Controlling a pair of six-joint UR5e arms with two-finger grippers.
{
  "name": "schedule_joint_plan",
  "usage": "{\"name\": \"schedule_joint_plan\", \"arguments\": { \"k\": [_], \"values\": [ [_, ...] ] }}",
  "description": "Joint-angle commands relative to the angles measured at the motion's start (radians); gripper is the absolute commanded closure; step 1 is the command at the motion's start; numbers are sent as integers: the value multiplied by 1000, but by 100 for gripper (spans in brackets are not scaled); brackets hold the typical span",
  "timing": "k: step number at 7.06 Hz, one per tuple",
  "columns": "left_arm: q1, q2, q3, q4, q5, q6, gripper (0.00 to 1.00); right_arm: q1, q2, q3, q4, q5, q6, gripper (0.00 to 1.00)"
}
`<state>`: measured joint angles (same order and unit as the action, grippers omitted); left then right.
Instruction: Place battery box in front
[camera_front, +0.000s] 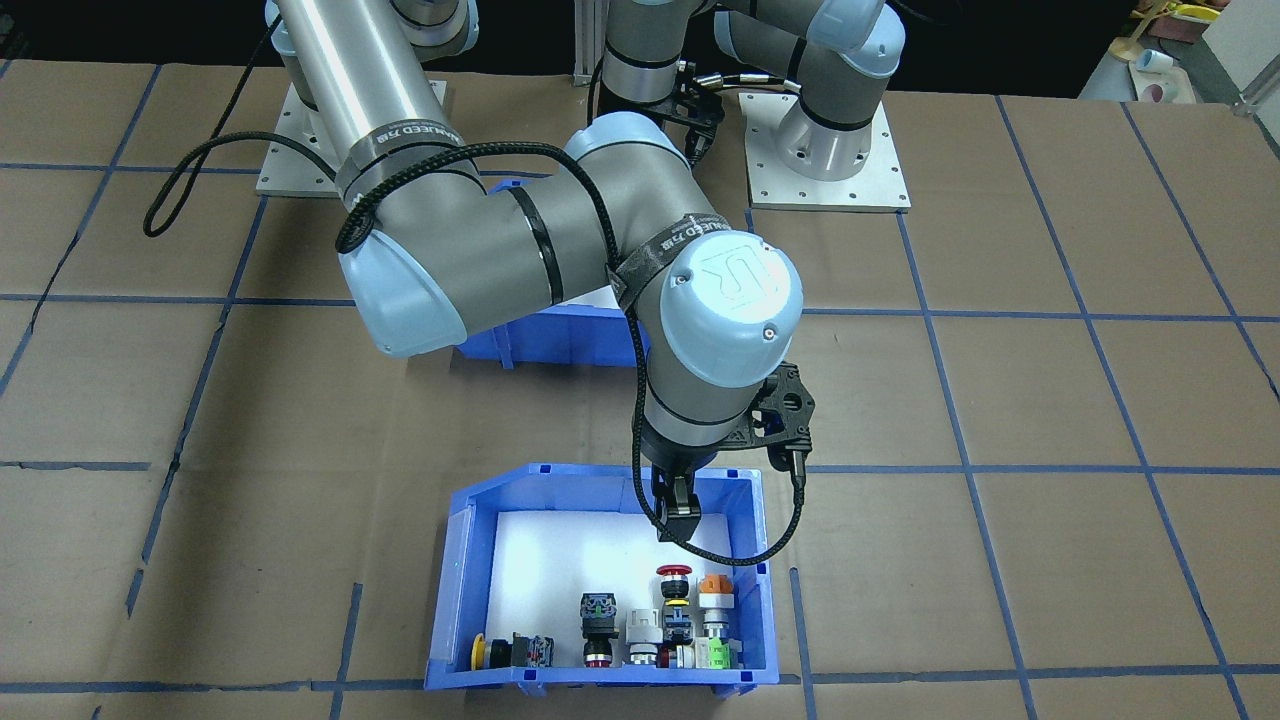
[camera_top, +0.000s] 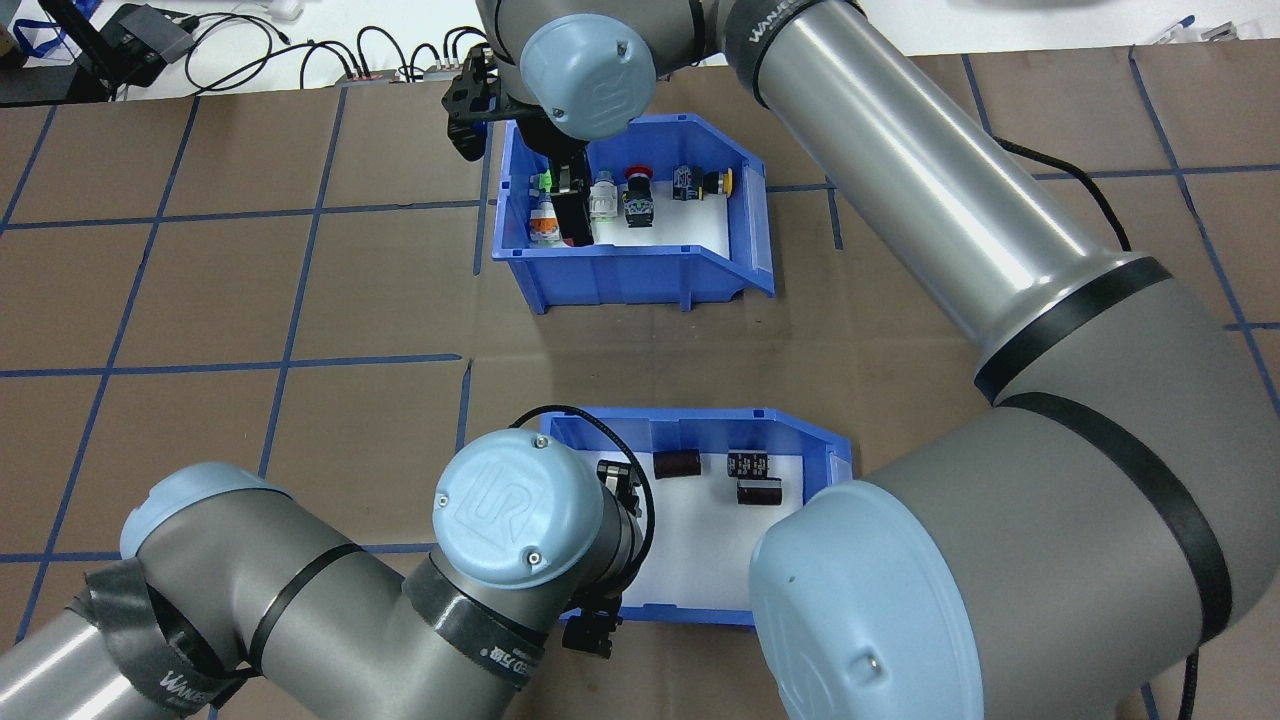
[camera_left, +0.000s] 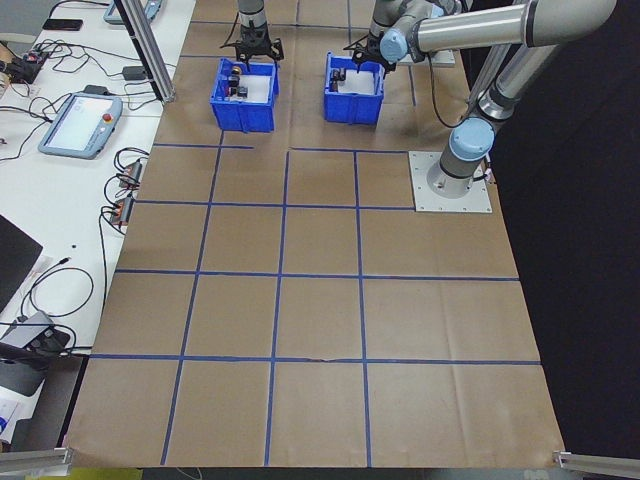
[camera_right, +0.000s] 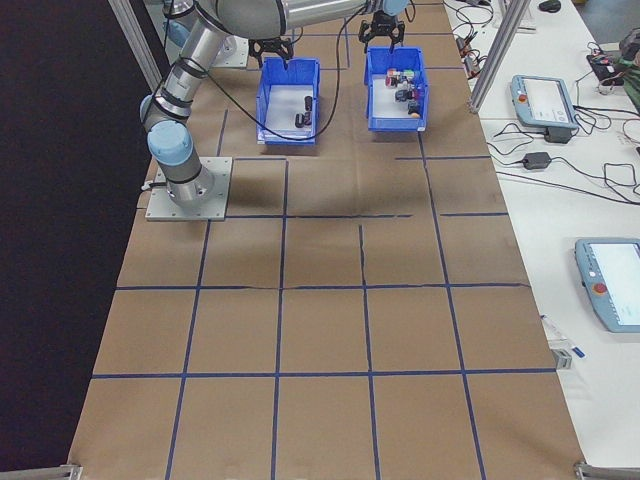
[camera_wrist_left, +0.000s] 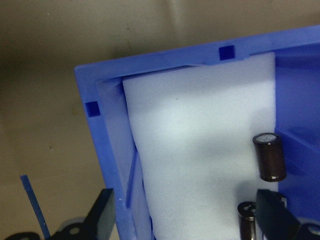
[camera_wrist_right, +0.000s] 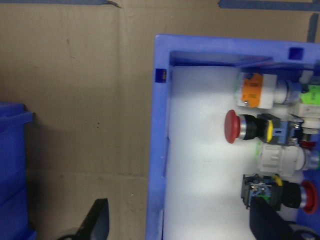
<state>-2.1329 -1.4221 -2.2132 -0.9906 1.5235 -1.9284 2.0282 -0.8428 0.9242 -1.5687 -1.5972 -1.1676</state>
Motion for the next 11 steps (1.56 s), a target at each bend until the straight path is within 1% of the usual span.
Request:
{"name": "schedule_joint_plan", "arguments": {
  "k": [1, 2, 3, 4, 5, 6, 7, 8, 9, 10, 11],
  "values": [
    [-7, -1, -31, 17, -14, -35, 2, 6, -19, 120, -75, 0, 0, 1],
    [-24, -6, -37, 17, -26, -96, 2, 4, -18, 149, -114, 0, 3, 1],
    [-27, -14, -37, 18, -28, -99, 2, 4, -13, 191, -196, -1, 6, 0],
    [-27, -23, -40, 17, -55, -103, 2, 1, -15, 243, -252, -3, 11, 0],
    [-27, -44, -49, 17, -80, -110, 2, -3, -21, 272, -258, -1, 11, 0],
    [-27, -55, -49, 42, -83, -122, 5, -5, -21, 271, -260, -1, 11, 9],
    [-28, -75, -51, 71, -83, -123, 7, -5, -22, 263, -260, -21, 11, 41],
    [-28, -93, -51, 78, -83, -123, 7, -9, -22, 259, -260, -33, 9, 63],
    [-31, -103, -52, 78, -86, -123, 11, -8, -25, 249, -260, -36, 6, 76],
    [-35, -103, -59, 78, -88, -121, 21, -9, -36, 228, -260, -38, 2, 85],
    [-38, -101, -62, 81, -94, -115, 50, -13, -42, 208, -260, -38, 0, 92]
  ]
}}
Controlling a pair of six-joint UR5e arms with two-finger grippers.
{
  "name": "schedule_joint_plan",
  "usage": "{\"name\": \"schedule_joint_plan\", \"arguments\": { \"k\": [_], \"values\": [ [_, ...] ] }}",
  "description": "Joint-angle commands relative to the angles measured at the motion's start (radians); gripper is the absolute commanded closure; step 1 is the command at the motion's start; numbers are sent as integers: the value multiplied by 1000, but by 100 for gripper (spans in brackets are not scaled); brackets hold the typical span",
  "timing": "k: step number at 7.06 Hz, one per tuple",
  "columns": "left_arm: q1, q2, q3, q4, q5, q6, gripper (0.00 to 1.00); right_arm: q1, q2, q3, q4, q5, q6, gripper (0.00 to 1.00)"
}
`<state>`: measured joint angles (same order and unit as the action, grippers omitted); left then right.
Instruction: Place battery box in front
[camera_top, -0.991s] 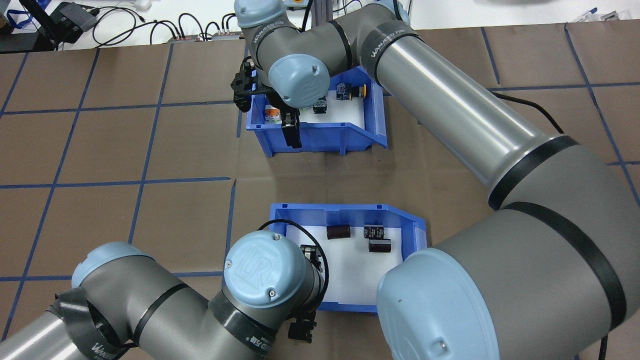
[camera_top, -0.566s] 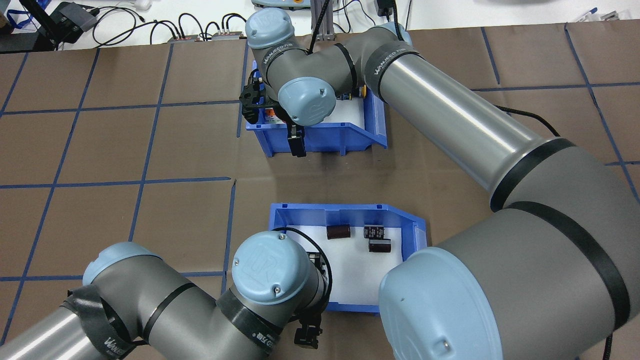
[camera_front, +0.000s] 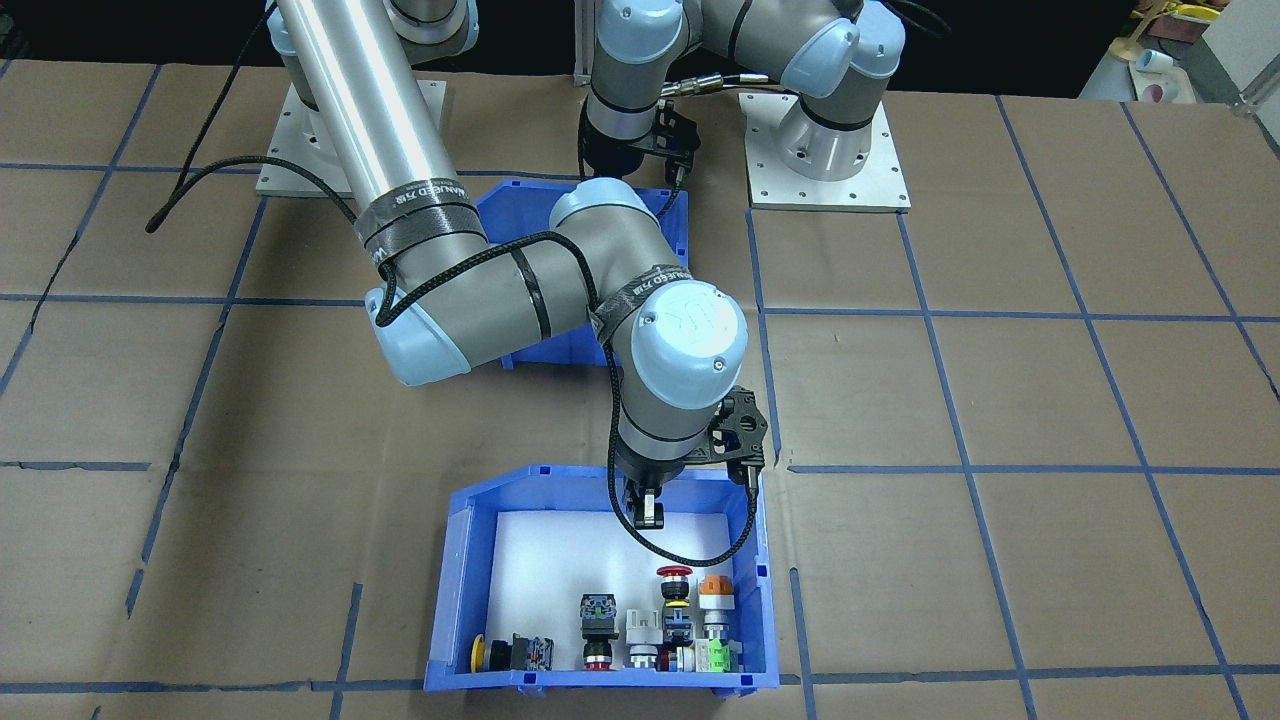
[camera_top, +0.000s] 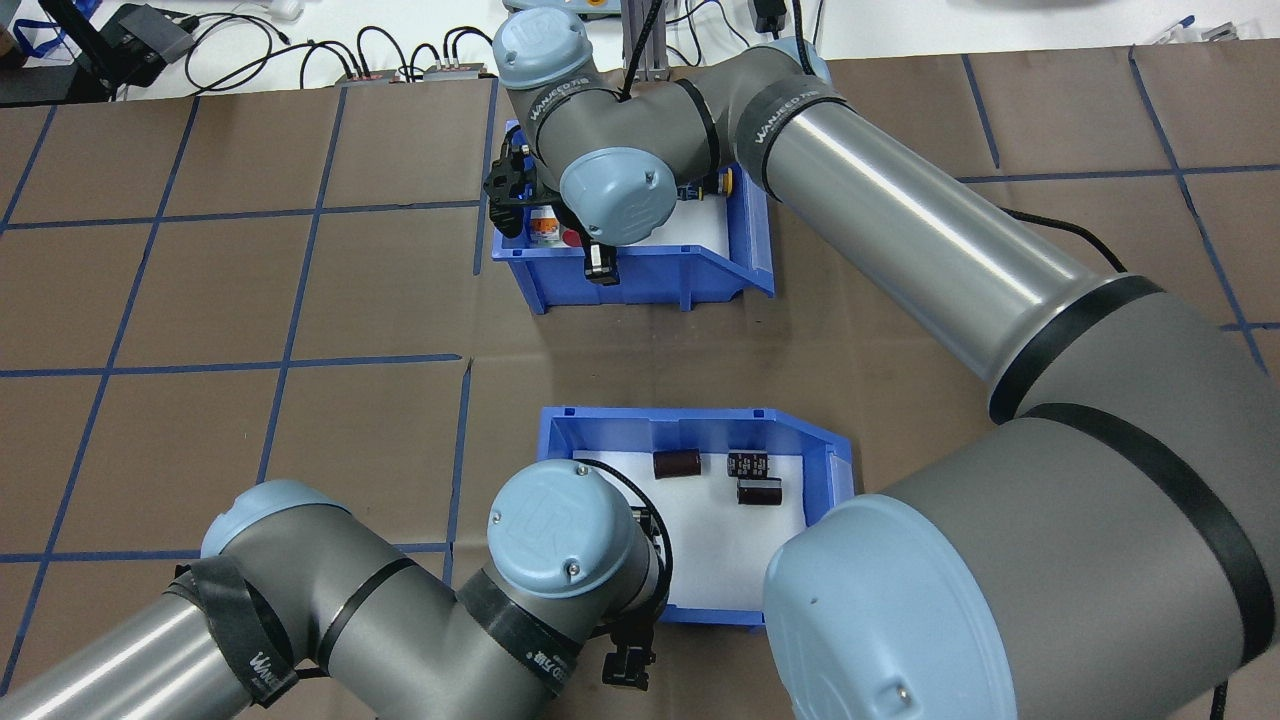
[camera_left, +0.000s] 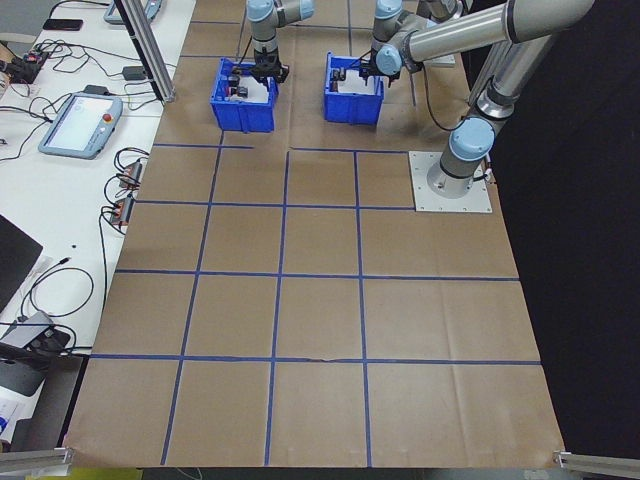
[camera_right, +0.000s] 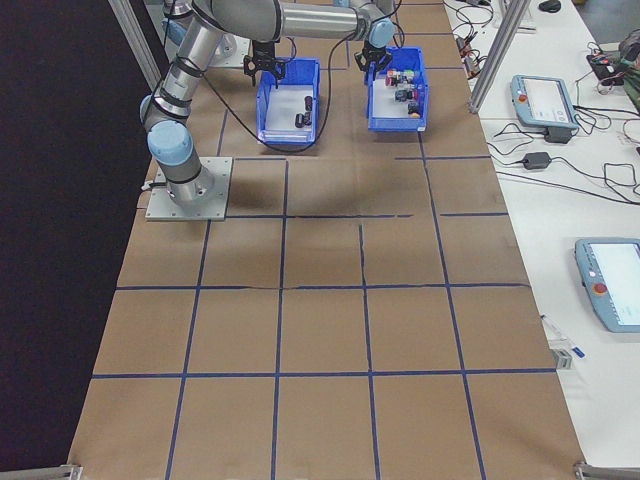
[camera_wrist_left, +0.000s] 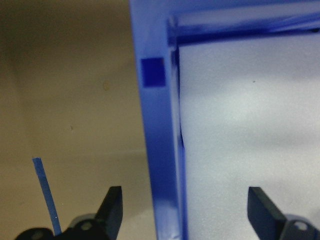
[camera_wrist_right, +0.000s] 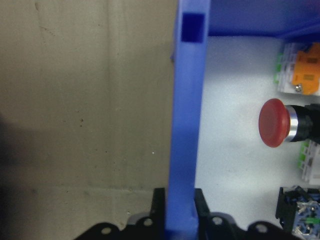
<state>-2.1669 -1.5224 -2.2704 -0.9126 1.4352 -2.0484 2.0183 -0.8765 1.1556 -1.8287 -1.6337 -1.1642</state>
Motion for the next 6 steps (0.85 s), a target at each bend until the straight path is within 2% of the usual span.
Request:
{"name": "schedule_joint_plan", "arguments": {
  "k": [1, 2, 4, 6],
  "values": [
    [-4, 4, -6, 3, -75, 8, 81, -12, -12, -34, 0, -2, -6, 94],
    [-4, 5, -6, 9, -105, 8, 100, -30, -25, -36, 0, -2, -23, 94],
    [-4, 34, 2, 5, -87, 31, 100, -119, -82, -22, 9, -2, -122, 94],
    [31, 91, 12, -9, 14, 106, 100, -211, -125, -19, 17, 0, -187, 94]
  ]
}}
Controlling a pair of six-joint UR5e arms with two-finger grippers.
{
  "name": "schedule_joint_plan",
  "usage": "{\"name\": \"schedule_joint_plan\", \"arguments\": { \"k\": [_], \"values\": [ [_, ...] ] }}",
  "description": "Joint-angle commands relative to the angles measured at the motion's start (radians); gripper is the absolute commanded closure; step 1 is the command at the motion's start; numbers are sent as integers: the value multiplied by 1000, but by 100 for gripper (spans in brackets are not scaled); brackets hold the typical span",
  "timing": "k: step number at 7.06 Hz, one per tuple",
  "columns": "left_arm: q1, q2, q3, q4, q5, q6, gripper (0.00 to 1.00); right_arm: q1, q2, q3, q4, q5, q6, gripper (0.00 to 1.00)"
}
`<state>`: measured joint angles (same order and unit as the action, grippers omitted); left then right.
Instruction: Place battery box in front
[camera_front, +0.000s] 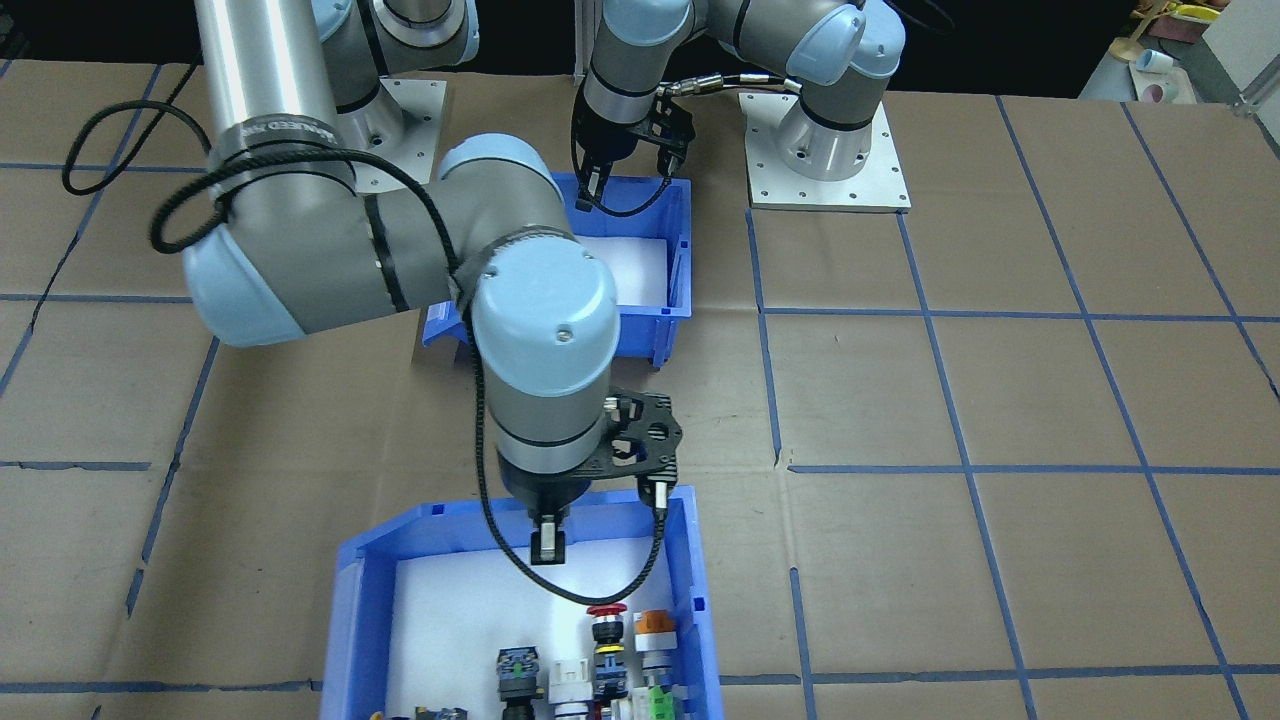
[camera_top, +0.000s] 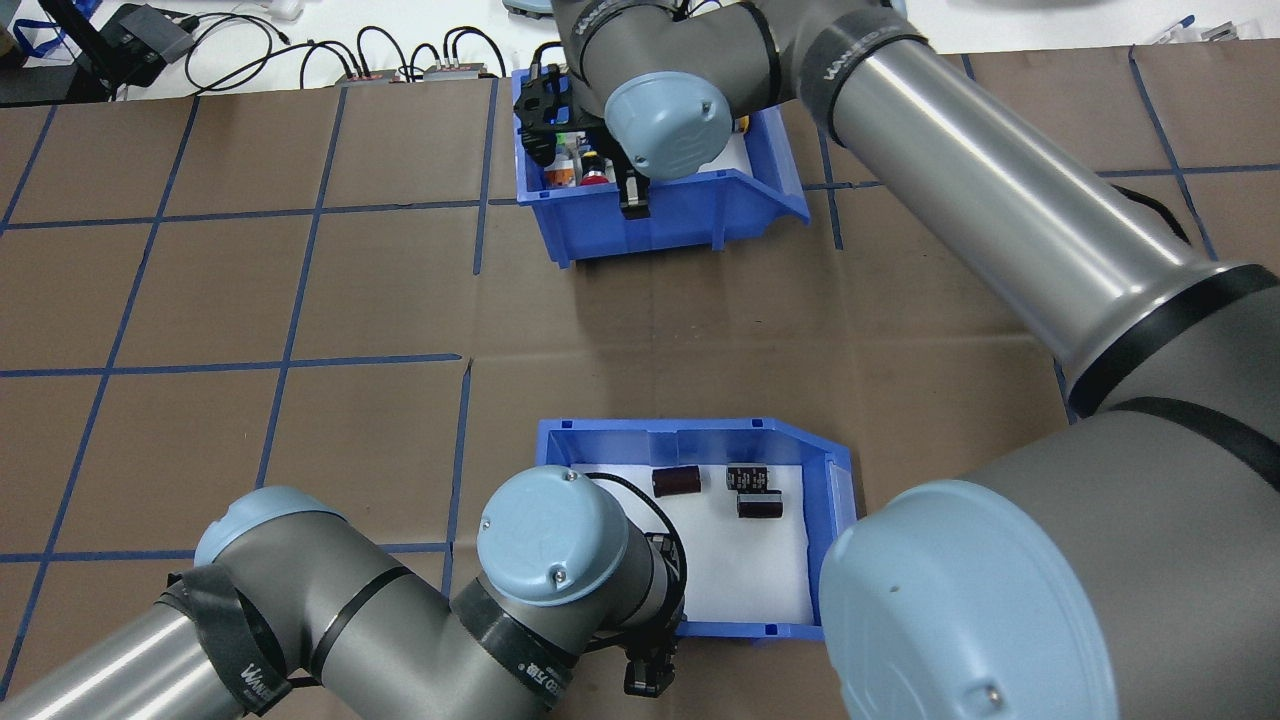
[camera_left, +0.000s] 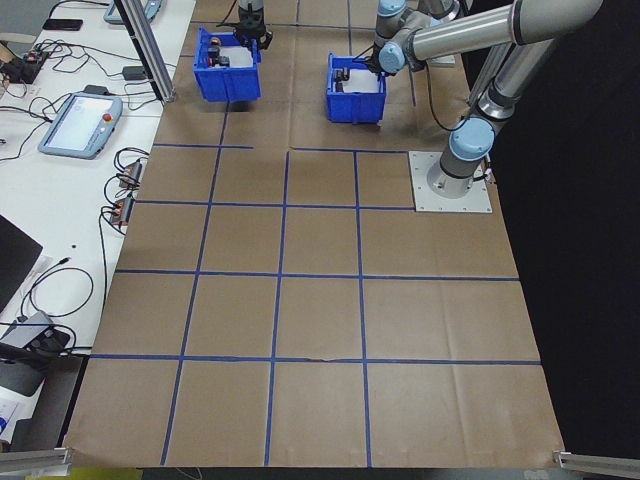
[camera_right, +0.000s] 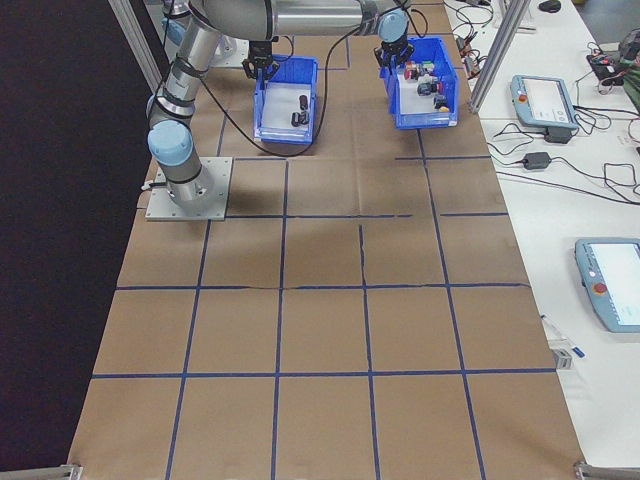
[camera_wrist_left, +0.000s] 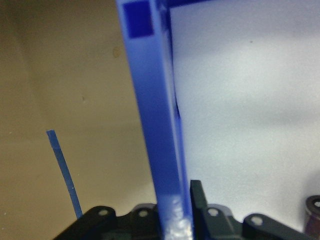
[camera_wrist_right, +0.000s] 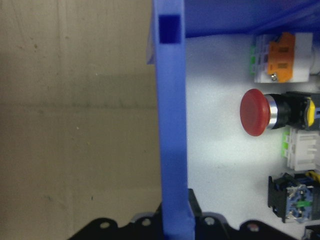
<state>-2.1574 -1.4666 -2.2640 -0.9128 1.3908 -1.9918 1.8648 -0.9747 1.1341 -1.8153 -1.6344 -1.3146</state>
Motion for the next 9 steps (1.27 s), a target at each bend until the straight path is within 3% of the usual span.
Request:
{"name": "schedule_joint_plan", "arguments": {
  "k": [1, 4, 5, 6, 9],
  "values": [
    [98, 61, 6, -27, 62, 108, 100, -105, -38, 3, 2, 2, -99, 94],
    [402, 75, 24, -40, 41, 324, 100, -277, -99, 10, 40, 10, -301, 94],
    [491, 42, 70, -44, 10, 391, 100, -324, -116, 27, 51, 11, -355, 95],
    [523, -1, 143, -72, -37, 415, 100, -366, -140, 59, 51, 13, -417, 95],
    [518, -214, 392, -112, -41, 416, 100, -513, -247, 230, 50, 33, -582, 95]
  ]
}}
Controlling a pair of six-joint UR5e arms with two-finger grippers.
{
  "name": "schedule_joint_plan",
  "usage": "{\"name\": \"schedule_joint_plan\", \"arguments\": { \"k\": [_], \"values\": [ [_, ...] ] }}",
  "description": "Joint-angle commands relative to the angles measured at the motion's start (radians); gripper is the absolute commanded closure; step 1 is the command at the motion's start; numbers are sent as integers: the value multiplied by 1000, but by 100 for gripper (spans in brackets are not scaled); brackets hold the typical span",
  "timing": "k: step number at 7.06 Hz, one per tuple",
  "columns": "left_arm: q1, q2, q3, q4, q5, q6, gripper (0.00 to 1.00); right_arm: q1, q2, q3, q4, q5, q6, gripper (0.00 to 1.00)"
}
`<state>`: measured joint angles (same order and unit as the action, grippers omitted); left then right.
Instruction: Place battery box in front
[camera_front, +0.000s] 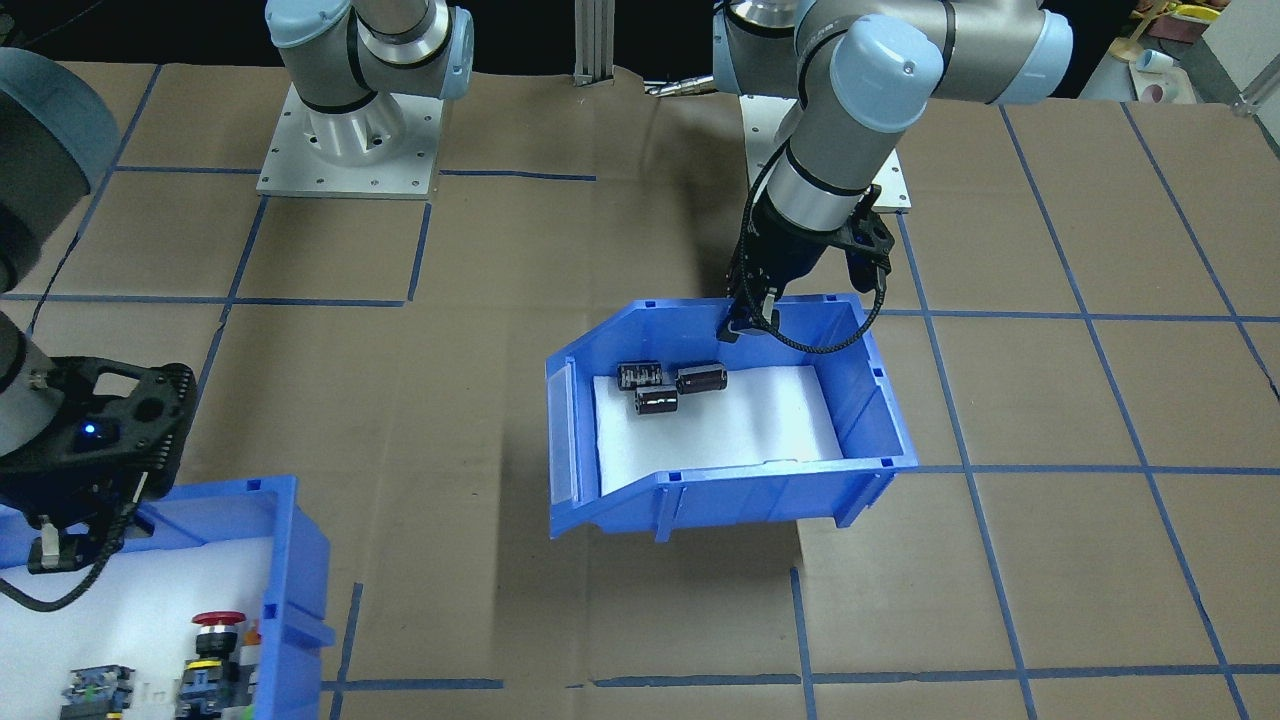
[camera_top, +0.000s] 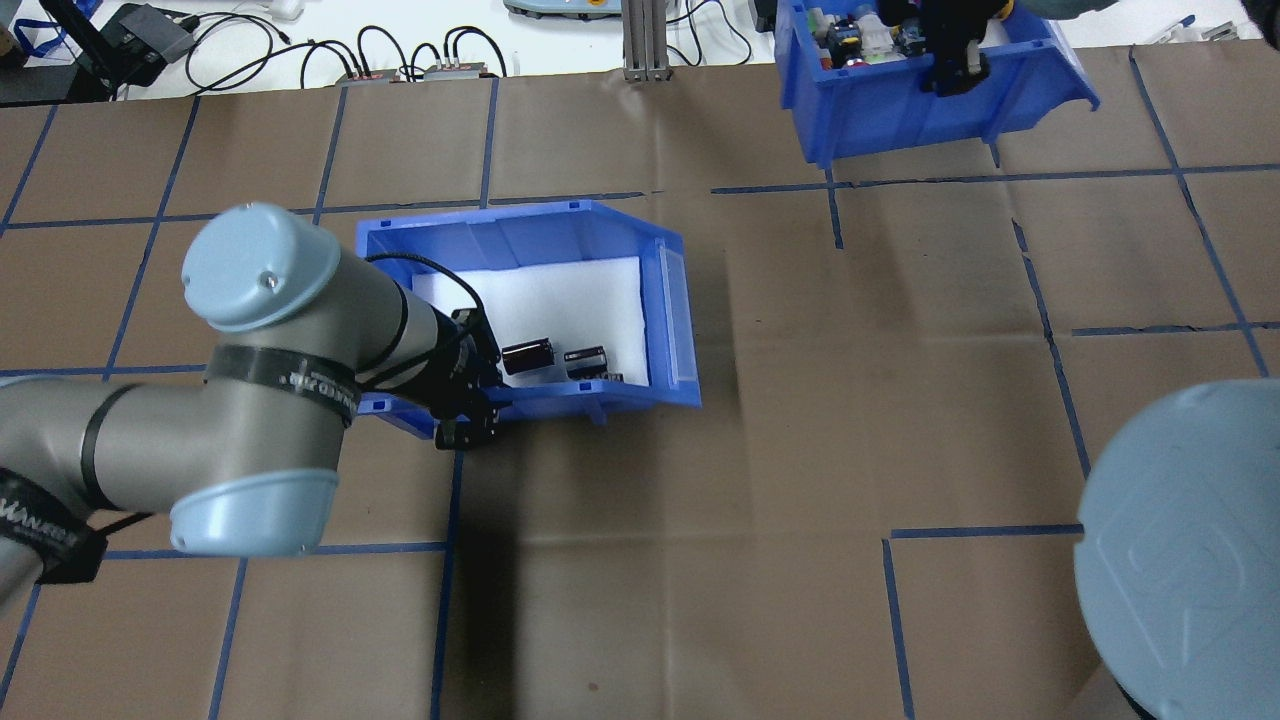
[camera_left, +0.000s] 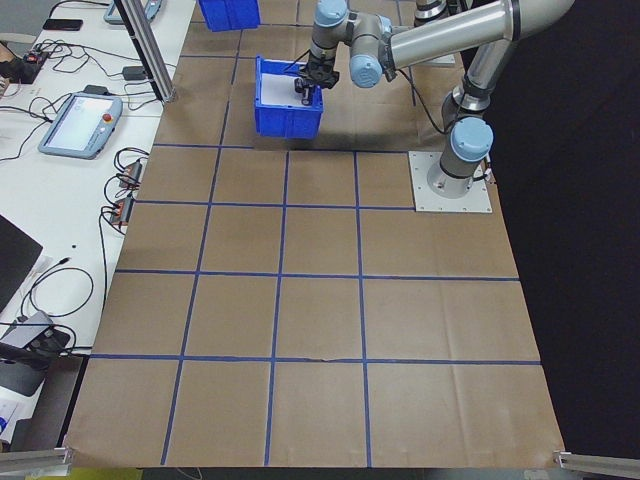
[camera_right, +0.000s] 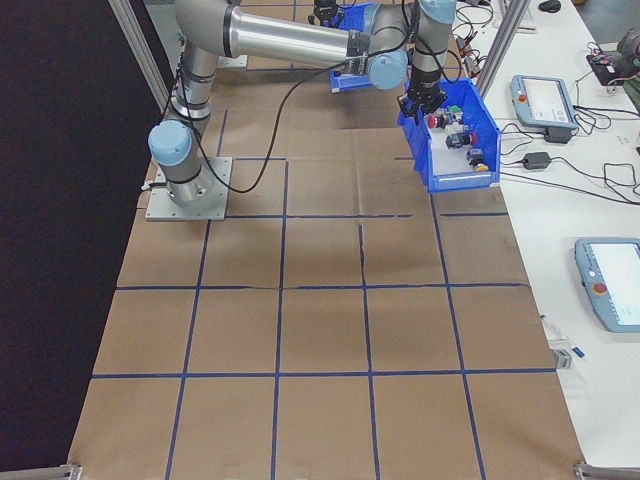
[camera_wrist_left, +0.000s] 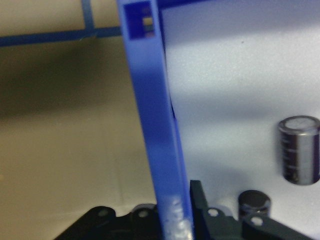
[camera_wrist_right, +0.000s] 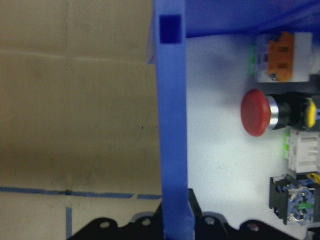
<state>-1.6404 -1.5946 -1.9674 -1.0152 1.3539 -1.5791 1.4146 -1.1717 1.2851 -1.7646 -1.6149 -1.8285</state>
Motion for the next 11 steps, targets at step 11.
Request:
{"name": "schedule_joint_plan", "arguments": {
  "k": [11],
  "values": [
    [-190, -466, 410, 6, -62, -82, 84, -129, -427, 628, -136, -6, 55, 93]
  ]
}}
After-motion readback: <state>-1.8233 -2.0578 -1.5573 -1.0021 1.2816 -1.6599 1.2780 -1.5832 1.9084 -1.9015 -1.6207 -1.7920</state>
